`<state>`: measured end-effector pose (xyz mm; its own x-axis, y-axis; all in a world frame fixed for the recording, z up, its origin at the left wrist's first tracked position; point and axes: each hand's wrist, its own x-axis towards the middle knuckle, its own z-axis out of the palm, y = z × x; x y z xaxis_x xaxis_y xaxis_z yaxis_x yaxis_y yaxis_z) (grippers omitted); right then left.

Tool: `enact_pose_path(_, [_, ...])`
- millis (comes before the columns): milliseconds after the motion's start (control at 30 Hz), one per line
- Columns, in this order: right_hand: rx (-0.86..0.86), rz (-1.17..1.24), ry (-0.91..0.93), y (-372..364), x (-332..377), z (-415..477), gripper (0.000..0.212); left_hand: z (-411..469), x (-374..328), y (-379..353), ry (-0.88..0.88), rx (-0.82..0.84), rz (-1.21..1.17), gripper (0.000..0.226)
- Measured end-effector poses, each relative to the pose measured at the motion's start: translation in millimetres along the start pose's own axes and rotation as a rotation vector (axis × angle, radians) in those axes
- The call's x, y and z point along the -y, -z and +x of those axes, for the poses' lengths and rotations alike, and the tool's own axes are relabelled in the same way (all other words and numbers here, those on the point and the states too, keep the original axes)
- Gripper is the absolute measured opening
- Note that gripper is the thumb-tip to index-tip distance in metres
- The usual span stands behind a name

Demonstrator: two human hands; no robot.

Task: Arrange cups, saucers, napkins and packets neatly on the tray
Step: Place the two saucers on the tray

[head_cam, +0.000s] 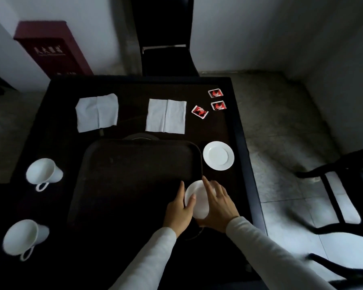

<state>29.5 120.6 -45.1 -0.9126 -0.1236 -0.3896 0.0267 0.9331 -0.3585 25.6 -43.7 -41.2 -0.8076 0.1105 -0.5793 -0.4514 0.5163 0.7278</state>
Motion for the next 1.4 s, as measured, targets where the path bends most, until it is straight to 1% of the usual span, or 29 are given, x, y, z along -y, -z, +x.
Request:
enact_pose_path(167, [0.029,-0.065,0.052,-2,50,32,0.150,2,19,46,0.049,-0.049,-0.109,0.072])
enact_pose_path(333, [0.067,-0.091,0.121,-12,106,66,0.149,5,32,95,0.112,-0.153,-0.187,0.072])
enact_pose_path(600, [0.151,-0.056,0.217,-39,199,124,0.144,13,65,172,0.168,-0.285,-0.297,0.075])
enact_pose_path(767, [0.172,-0.063,0.248,-51,241,159,0.143,30,82,211,0.211,-0.321,-0.389,0.077])
enact_pose_path(1067, [0.177,-0.050,0.254,-57,271,213,0.144,61,94,246,0.200,-0.349,-0.446,0.079])
enact_pose_path(1233, [0.194,-0.014,0.271,-60,275,222,0.143,66,94,247,0.236,-0.386,-0.461,0.077])
enact_pose_path(1400, [0.195,0.011,0.292,-61,274,223,0.140,65,86,243,0.215,-0.413,-0.429,0.072])
